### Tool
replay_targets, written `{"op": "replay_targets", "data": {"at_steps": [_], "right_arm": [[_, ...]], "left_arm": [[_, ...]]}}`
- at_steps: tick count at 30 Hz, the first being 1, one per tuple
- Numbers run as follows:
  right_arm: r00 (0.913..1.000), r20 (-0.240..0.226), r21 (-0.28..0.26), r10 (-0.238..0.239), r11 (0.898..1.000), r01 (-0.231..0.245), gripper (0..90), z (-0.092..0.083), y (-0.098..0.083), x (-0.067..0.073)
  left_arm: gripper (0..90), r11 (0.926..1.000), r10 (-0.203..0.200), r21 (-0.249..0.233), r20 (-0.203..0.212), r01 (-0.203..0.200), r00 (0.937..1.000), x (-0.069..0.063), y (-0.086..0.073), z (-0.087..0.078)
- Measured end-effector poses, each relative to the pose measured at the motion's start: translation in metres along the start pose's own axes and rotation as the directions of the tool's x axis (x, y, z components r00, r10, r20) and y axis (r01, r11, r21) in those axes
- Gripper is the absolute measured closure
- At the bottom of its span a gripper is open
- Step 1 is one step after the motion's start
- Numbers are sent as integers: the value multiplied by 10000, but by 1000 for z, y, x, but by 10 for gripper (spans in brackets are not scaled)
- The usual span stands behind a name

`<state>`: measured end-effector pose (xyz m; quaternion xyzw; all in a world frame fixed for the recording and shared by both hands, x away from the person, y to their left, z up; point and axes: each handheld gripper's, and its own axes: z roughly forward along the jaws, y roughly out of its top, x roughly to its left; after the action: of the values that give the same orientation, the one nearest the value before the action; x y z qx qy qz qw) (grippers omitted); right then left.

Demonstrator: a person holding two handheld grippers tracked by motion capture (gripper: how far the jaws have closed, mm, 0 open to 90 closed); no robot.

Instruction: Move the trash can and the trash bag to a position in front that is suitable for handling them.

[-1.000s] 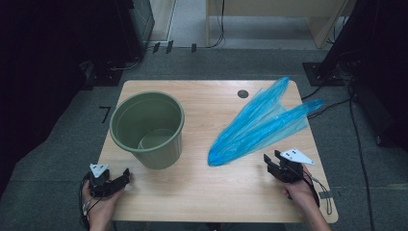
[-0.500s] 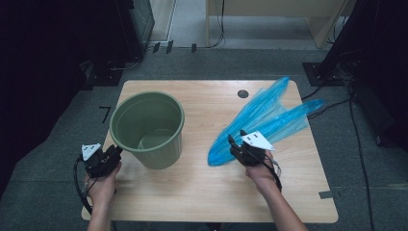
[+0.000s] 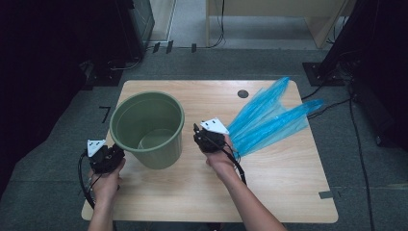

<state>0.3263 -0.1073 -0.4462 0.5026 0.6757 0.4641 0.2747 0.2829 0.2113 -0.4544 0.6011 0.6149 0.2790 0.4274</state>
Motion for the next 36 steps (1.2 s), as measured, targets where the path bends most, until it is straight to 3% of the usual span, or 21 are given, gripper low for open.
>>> {"op": "replay_targets", "data": {"at_steps": [7, 9, 13, 26, 32, 36], "right_arm": [[9948, -957, -47, -344, 9994, 341, 796, 9, 4, 21], [9952, -854, -22, -469, 9989, 468, 826, 10, 3, 22], [9937, -1070, 66, -324, 9994, 333, 876, 8, 2, 14], [9968, -794, 312, -100, 9994, 125, 900, -11, -18, -10], [9978, -660, 361, 83, 9993, -59, 900, -27, -31, -28], [9959, -903, 371, 29, 9993, 4, 873, -40, -41, -38]], "left_arm": [[891, 10000, 67, 59, 415, -70, 9991, -6, -2, 0], [900, 9999, 136, 61, 430, -139, 9990, -10, -2, 0], [900, 9996, 254, 122, 645, -262, 9976, -17, -4, 0], [900, 9966, 801, 118, 984, -817, 9919, -51, -12, 0], [900, 9907, 1298, 210, 1450, -1342, 9809, -75, -19, -2], [900, 9868, 1527, 259, 1812, -1599, 9715, -87, -24, -4]]}}
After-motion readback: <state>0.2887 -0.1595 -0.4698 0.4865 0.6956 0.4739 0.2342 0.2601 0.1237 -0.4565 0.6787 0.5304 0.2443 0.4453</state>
